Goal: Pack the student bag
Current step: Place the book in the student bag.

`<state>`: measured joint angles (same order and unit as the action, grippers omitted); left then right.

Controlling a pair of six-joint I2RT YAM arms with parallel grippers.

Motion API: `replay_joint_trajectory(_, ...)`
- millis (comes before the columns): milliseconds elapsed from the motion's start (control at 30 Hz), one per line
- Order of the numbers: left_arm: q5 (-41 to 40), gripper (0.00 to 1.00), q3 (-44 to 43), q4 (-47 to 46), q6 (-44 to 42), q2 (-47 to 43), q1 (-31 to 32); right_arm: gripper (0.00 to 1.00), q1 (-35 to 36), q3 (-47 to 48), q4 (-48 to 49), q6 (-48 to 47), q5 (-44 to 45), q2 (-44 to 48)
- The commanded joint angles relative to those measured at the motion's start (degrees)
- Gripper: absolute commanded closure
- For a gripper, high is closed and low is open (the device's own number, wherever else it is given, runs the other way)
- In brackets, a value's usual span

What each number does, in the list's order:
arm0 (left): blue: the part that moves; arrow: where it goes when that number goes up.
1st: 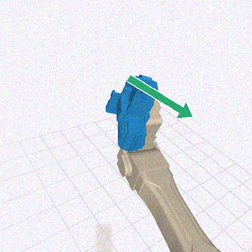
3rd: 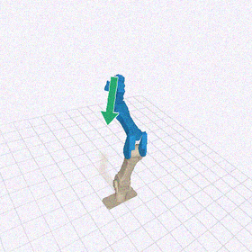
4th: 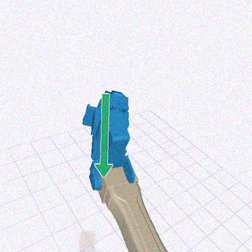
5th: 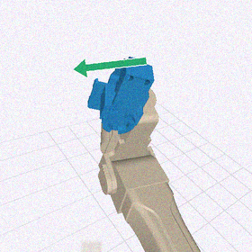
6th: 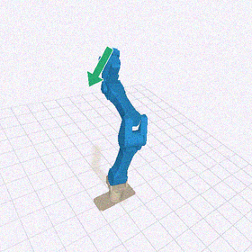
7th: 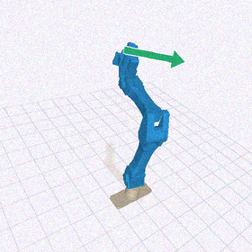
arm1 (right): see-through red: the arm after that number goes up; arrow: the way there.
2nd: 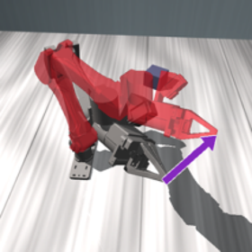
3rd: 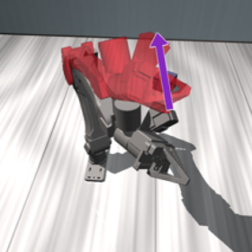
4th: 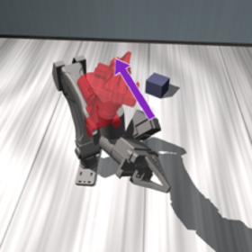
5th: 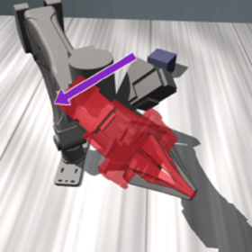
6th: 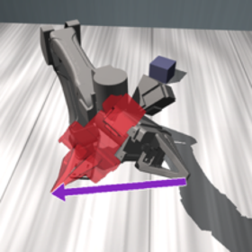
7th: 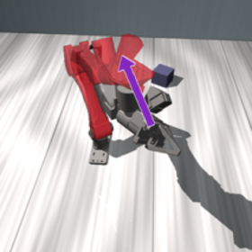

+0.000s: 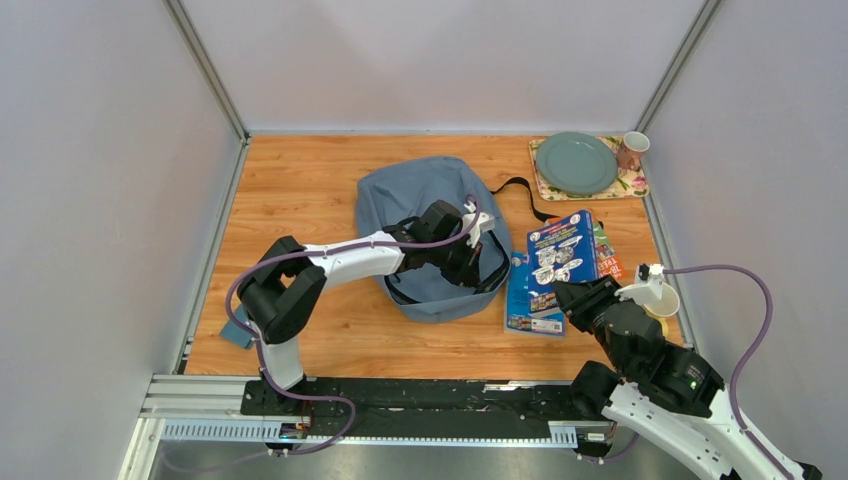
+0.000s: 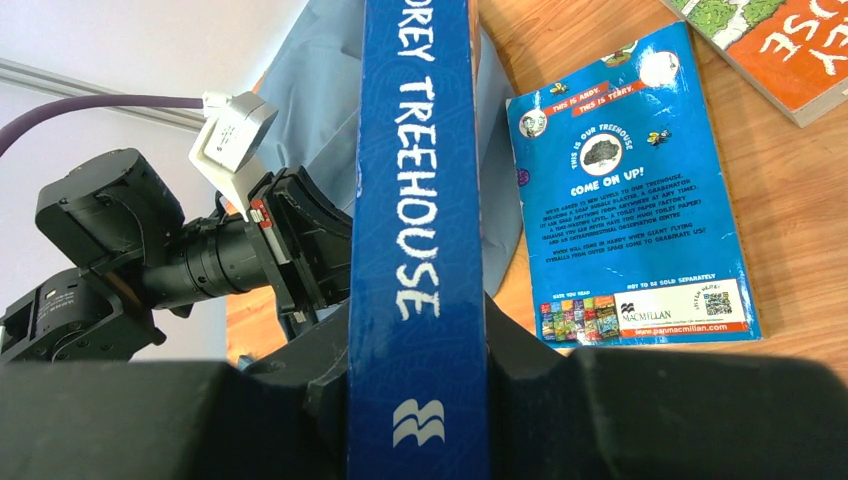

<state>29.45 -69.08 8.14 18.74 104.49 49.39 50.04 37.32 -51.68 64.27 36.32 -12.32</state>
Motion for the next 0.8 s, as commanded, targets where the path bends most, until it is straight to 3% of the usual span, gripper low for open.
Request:
replay_joint_trajectory(0, -4.83, 1.0, -3.16, 3.19, -2.13, -3.41, 0.36, 1.0, -0.03, 1.35, 4.66, 0.77, 1.21, 0.71)
replay_joint_trajectory(267, -13.36, 1.0, -13.53, 11.37, -7.23, -7.97, 0.01, 1.0, -0.03, 2.58, 4.57, -1.25, -2.12, 0.45)
replay_joint_trajectory(767, -21.44, 1.0, -8.8, 7.78, -7.76, -19.05, -0.26, 1.0, -0.03, 3.28, 2.37, -2.66, -5.46, 3.79)
